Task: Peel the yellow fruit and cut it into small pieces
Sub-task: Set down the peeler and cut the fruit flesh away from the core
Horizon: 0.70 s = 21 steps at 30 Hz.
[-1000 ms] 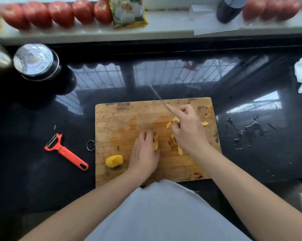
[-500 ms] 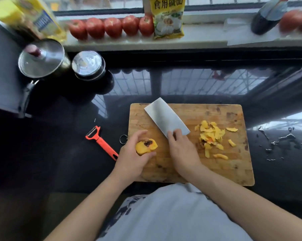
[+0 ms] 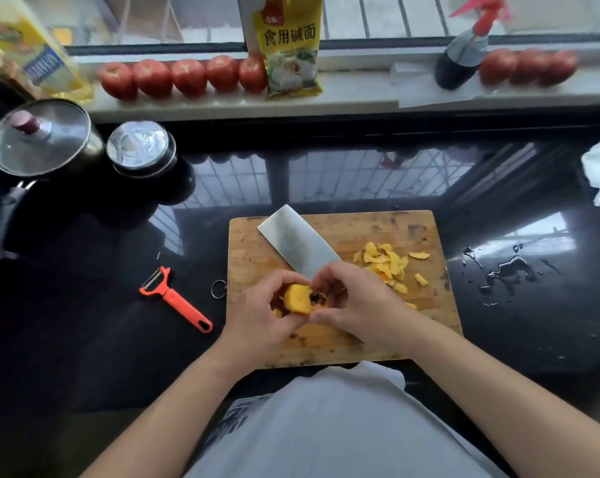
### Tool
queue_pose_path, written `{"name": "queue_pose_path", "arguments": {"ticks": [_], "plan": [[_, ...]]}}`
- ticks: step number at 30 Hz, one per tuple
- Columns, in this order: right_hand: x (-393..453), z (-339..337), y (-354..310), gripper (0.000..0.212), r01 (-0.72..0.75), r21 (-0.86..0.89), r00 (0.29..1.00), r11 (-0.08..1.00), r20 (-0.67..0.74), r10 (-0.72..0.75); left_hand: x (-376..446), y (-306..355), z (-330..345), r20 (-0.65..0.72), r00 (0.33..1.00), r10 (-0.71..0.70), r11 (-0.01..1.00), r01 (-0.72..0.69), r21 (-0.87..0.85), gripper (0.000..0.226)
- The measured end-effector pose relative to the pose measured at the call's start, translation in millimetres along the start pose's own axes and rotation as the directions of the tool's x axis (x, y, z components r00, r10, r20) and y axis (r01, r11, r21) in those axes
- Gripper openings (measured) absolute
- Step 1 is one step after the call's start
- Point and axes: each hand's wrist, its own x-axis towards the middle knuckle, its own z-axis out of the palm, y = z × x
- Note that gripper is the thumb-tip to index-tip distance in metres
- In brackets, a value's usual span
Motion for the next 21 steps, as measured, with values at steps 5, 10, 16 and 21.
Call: {"name": "queue_pose_path", "arguments": {"ticks": [5,10,16,21], "plan": [[-11.8,-7.3,-8.1,0.035,-0.026,-0.064,0.997,0.998,-0.068,0.022,5.9,8.4,-0.4,0.062,0.99,0.13,0.986,-0.136,0.099,0.038],[-16.5,-12.3,-15.6,0.033,-0.081,-0.092,0.992,0.992,-0.105,0.071,10.6,13.0,4.4,0.04,0.96,0.277,0.949,-0.28,0.144,0.035],[-17.2,-8.7,-18.1,0.036,-0.083,-0.102,0.98,0.991,-0.19,0.062,15.7,14.0,7.3,0.014,0.945,0.326,0.935,-0.325,0.145,0.036],[-15.6,-5.6,-14.7,0.037,-0.102,-0.058,0.979,0.993,-0.185,0.089,18.9,9.6,7.0,0.034,0.934,0.356,0.922,-0.357,0.151,0.035]]}}
